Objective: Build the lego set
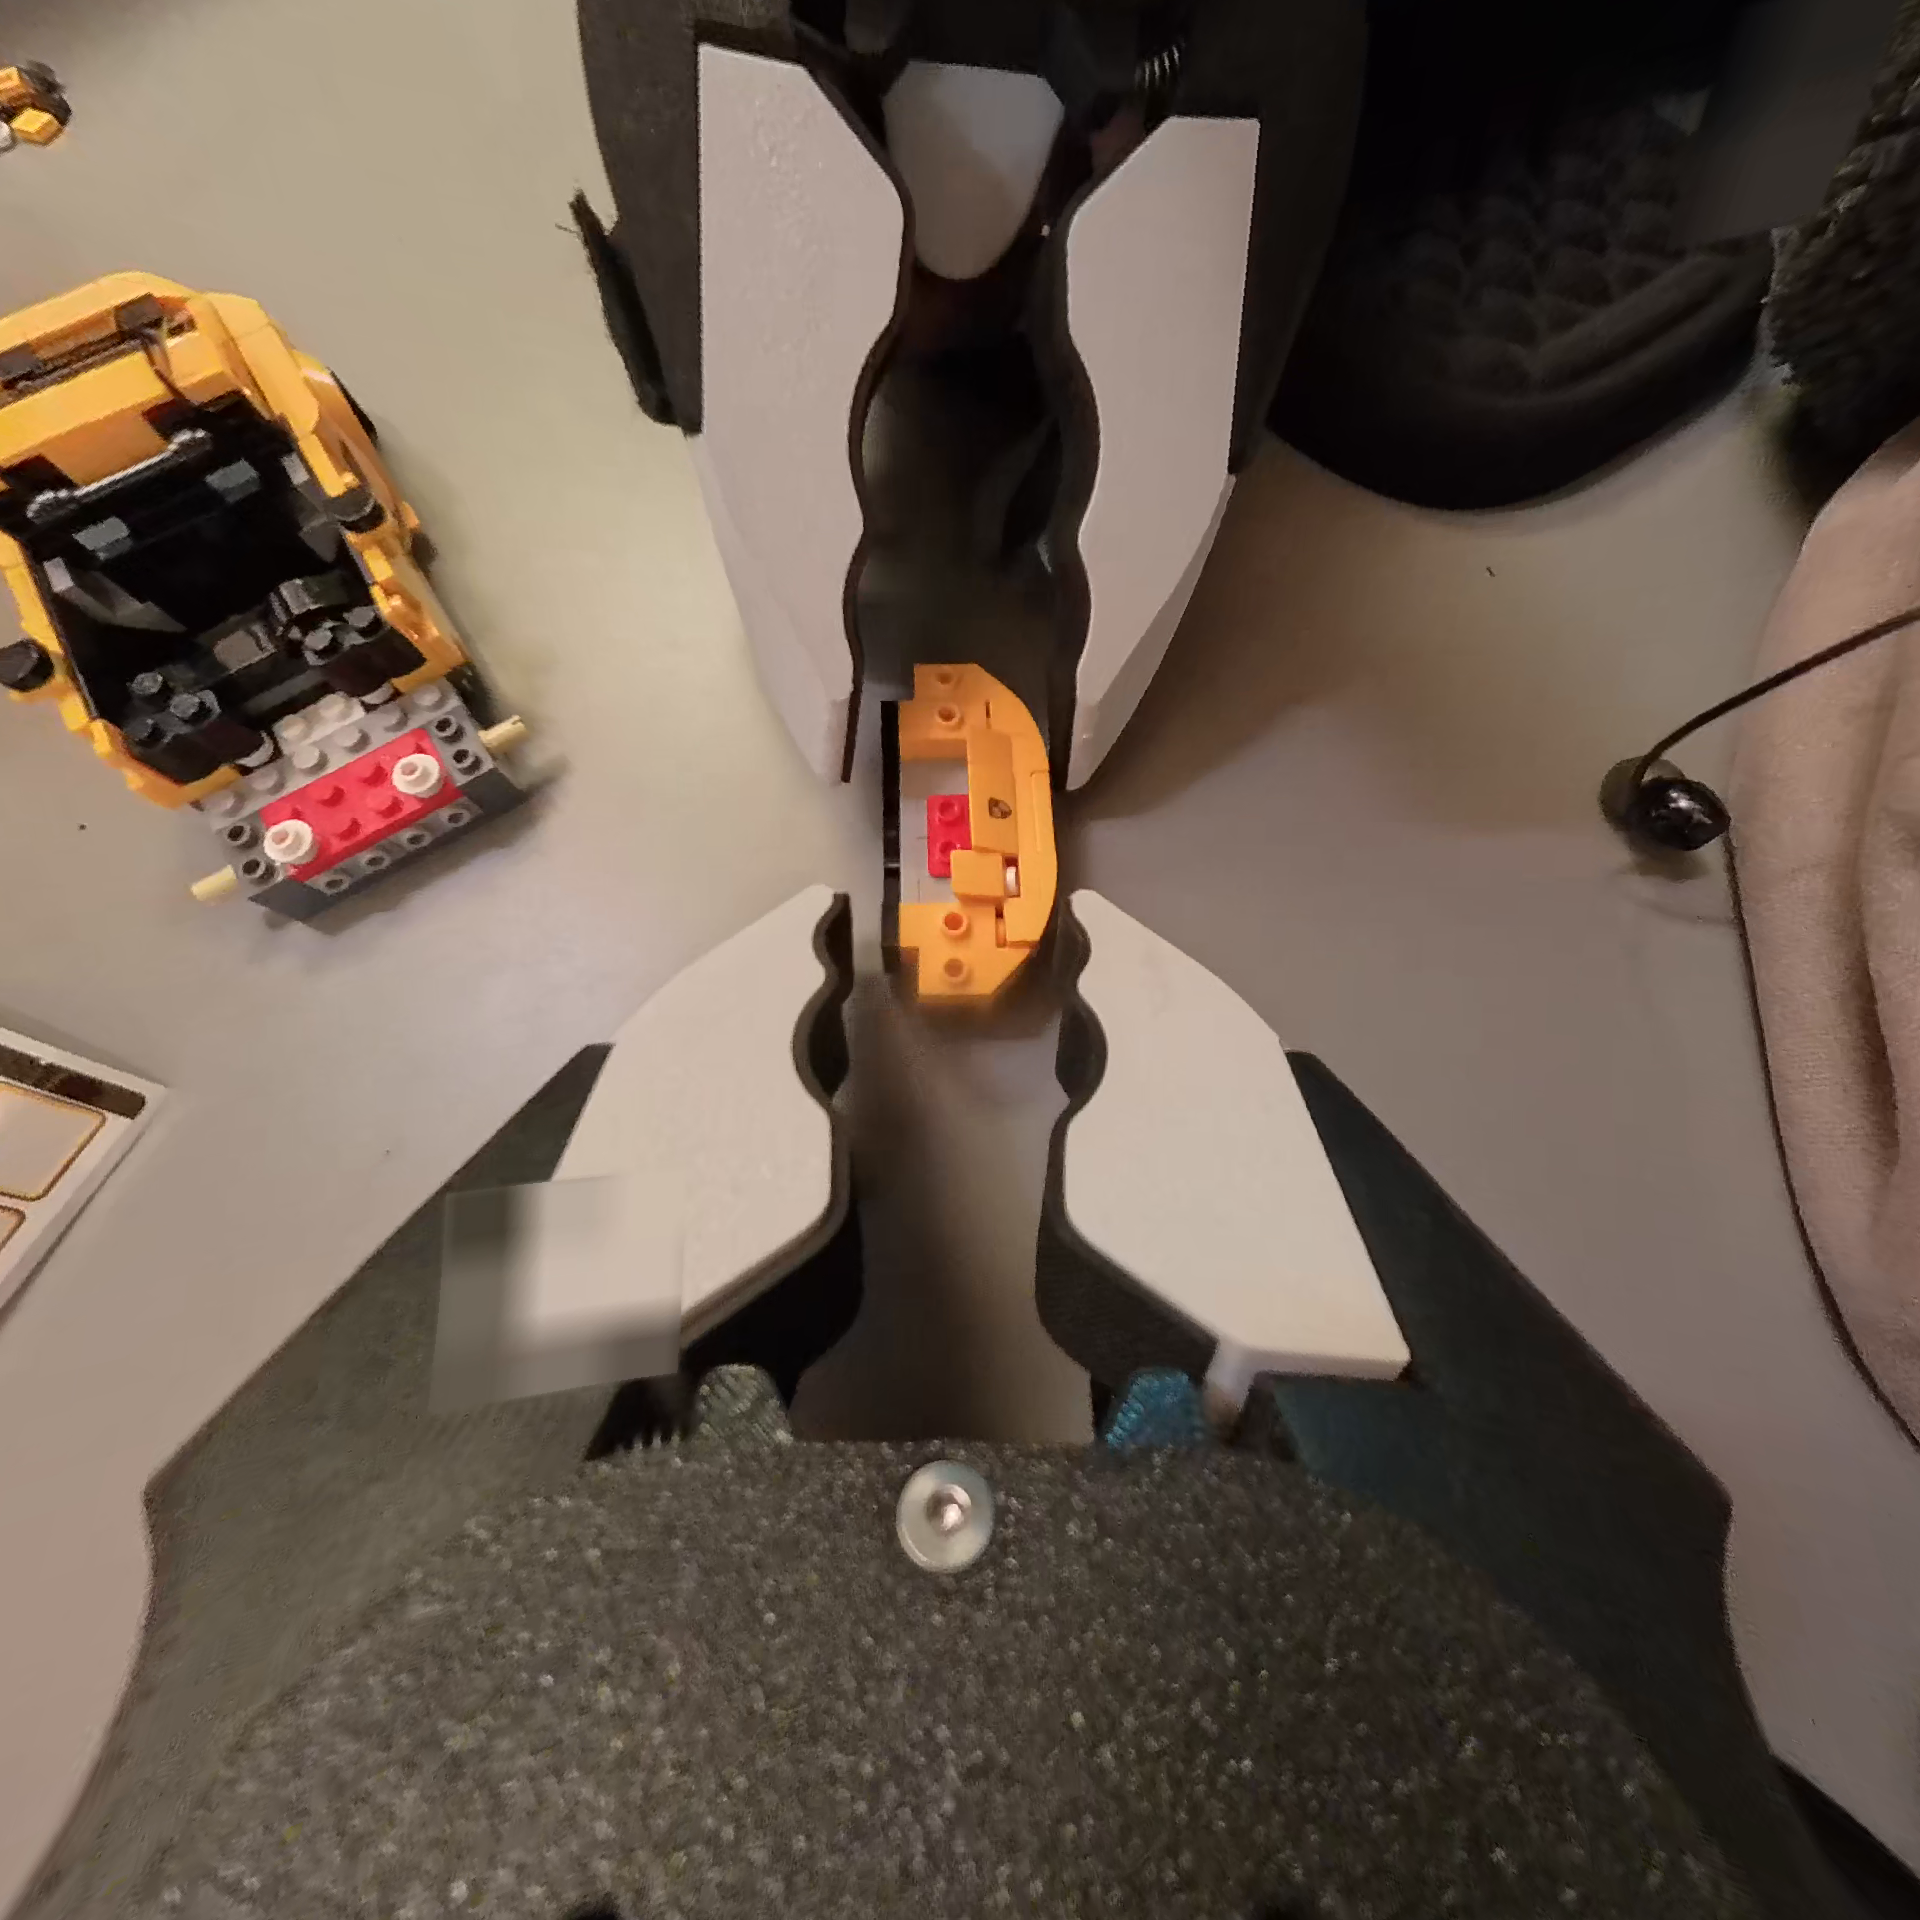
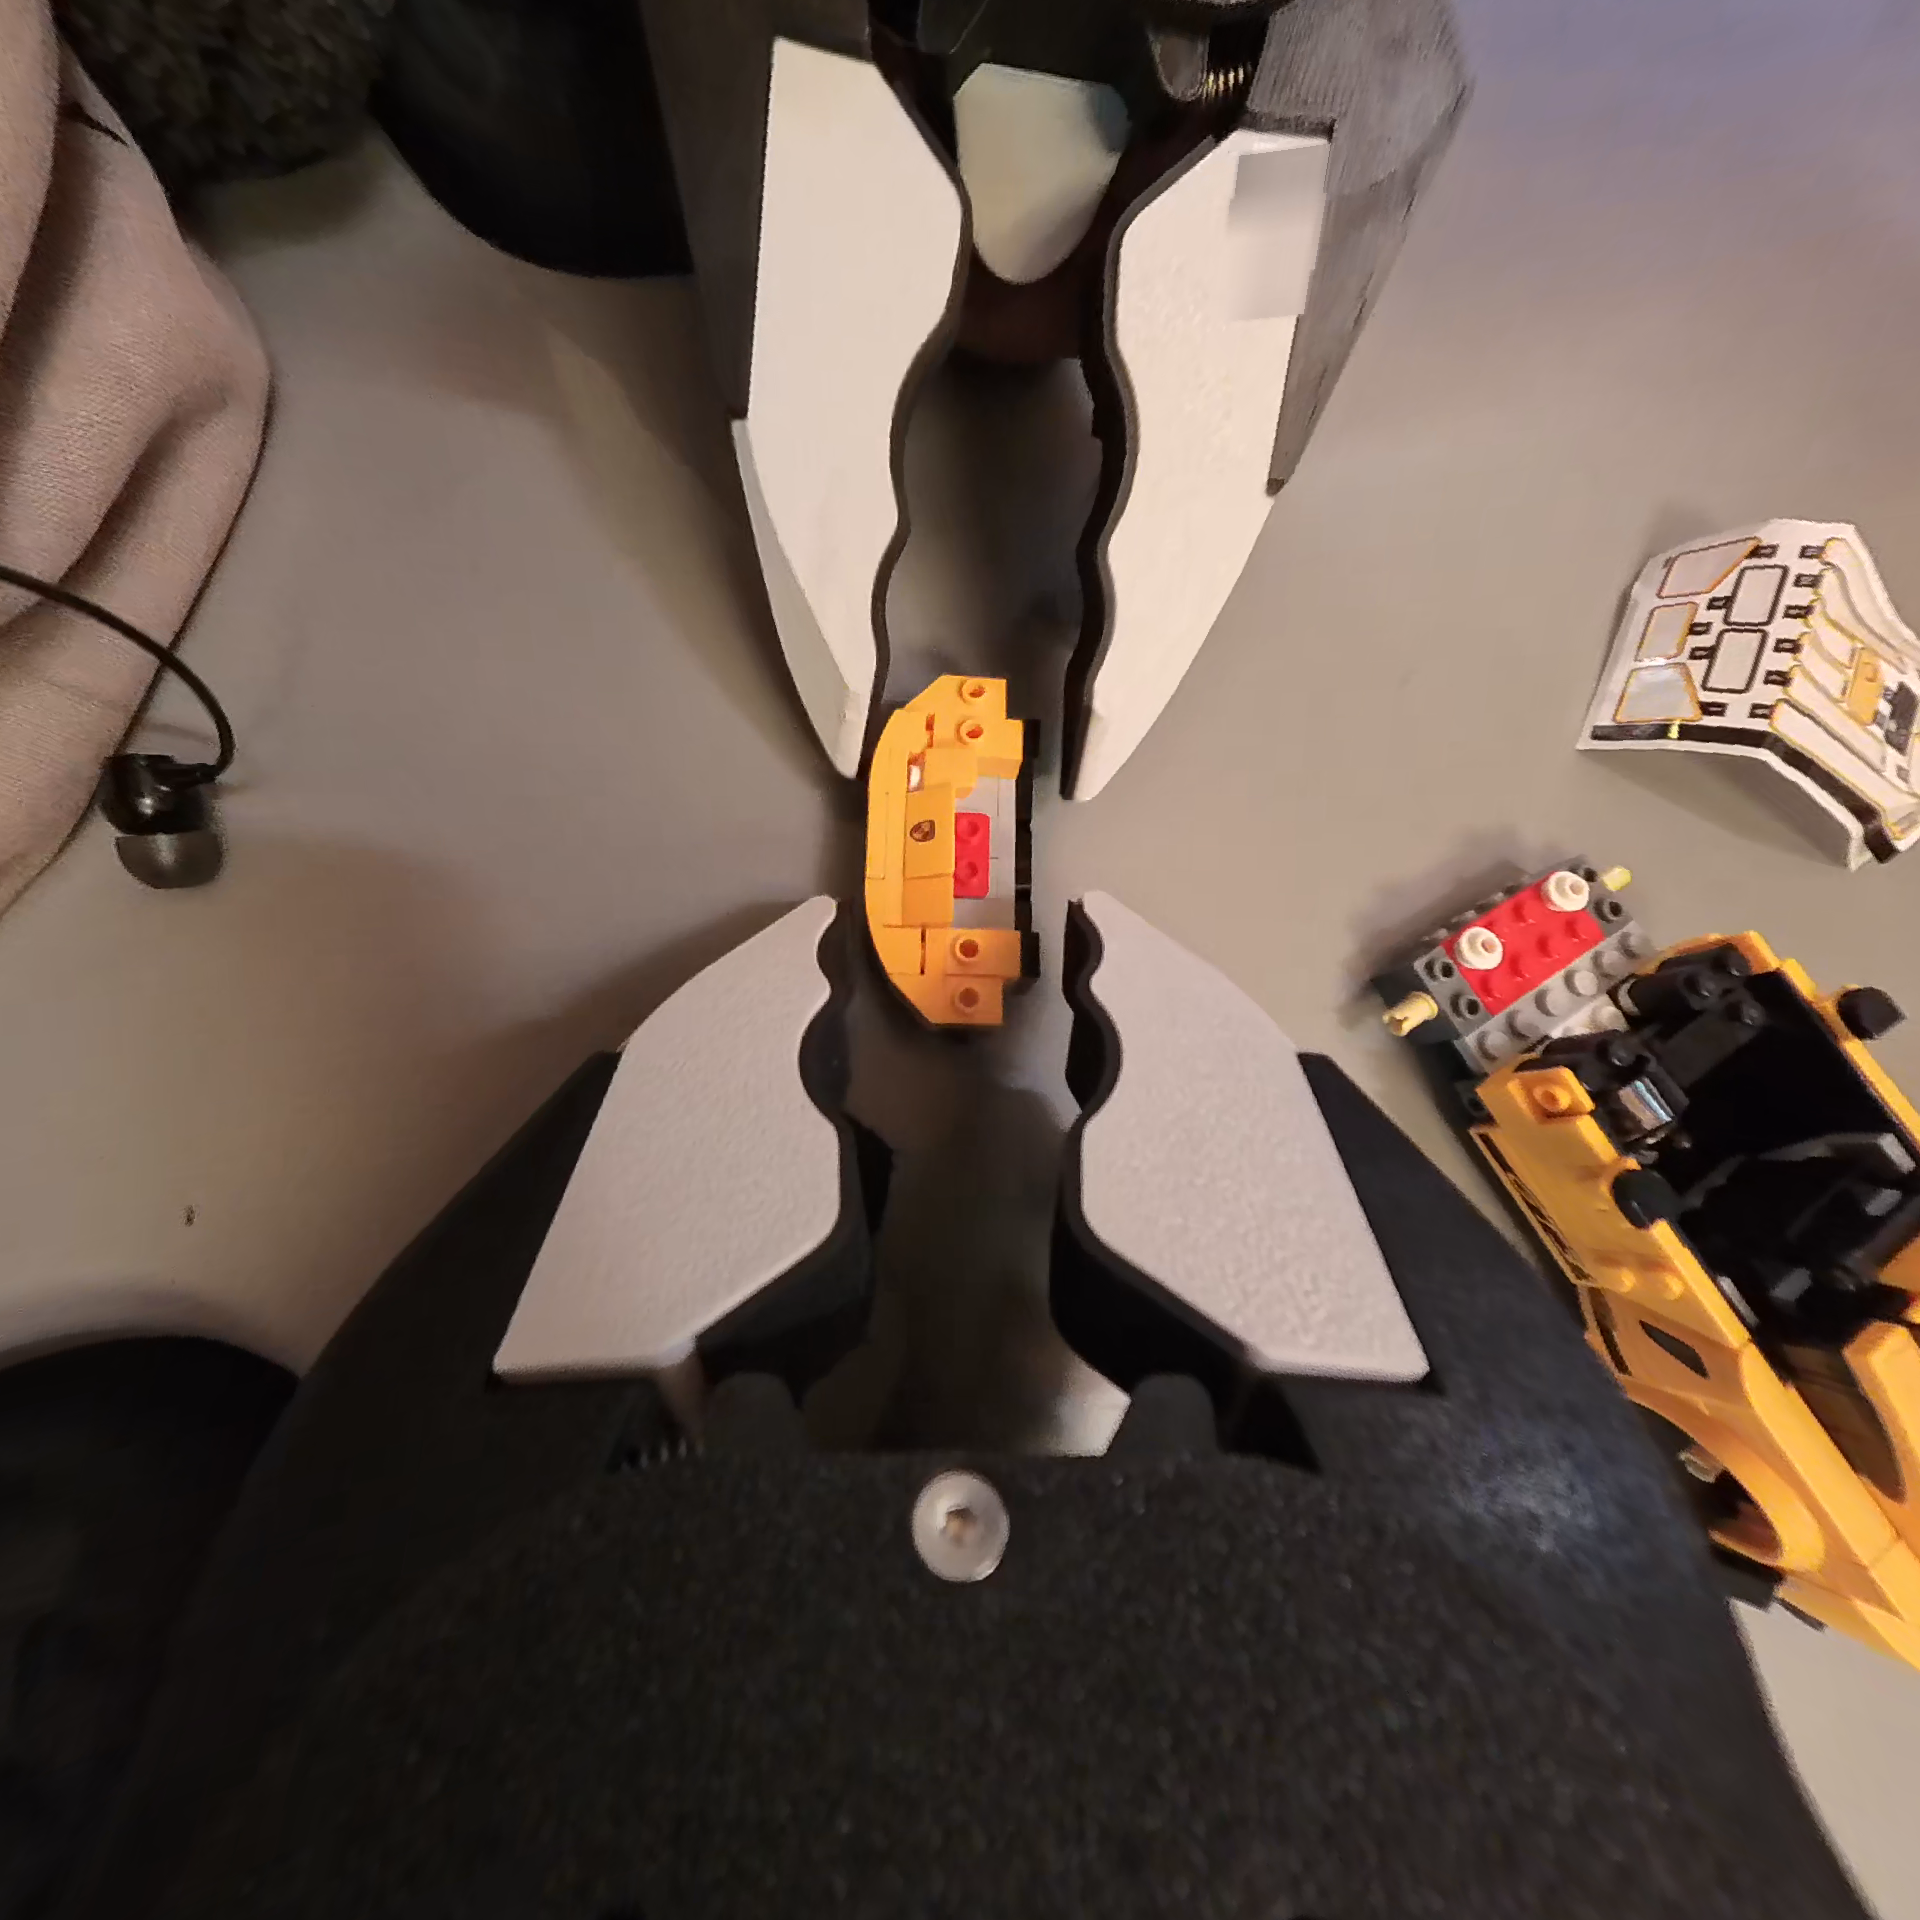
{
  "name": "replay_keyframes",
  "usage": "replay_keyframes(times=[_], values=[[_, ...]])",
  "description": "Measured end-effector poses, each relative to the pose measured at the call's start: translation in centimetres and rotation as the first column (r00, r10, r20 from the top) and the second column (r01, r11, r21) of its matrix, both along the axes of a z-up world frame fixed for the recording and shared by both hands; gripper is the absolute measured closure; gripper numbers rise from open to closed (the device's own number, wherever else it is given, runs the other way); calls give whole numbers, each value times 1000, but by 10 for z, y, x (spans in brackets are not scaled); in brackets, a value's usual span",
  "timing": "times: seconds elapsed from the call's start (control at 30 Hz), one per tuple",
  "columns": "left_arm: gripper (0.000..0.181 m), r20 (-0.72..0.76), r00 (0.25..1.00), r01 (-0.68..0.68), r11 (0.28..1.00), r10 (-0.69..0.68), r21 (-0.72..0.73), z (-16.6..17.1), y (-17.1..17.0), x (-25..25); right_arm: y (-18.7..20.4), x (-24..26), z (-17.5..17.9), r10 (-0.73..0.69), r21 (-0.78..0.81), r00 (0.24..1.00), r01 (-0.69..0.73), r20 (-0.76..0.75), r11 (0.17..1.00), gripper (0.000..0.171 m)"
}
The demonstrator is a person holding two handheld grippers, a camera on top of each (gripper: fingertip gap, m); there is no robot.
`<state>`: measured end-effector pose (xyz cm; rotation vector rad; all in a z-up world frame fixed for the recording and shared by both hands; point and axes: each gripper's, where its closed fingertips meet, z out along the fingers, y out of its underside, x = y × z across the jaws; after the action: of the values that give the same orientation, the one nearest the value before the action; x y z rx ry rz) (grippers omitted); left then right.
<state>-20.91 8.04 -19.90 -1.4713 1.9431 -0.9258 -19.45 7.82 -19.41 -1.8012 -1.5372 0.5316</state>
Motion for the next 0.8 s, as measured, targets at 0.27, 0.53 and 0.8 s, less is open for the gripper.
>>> replay_keyframes(times=[0.27,0.53,0.8], values=[[149,-9,1000,25,1000,-25,-9,-1,-3,-2,-4,-4,12,16,6,999,-16,-52,1000,132],[152,-13,999,43,999,-43,-9,-1,-5,-3,-13,-12,8,43,32,999,-43,15,999,140],[152,-14,999,45,999,-45,-10,-1,-6,-4,-16,-12,11,52,32,999,-52,1,998,152]])
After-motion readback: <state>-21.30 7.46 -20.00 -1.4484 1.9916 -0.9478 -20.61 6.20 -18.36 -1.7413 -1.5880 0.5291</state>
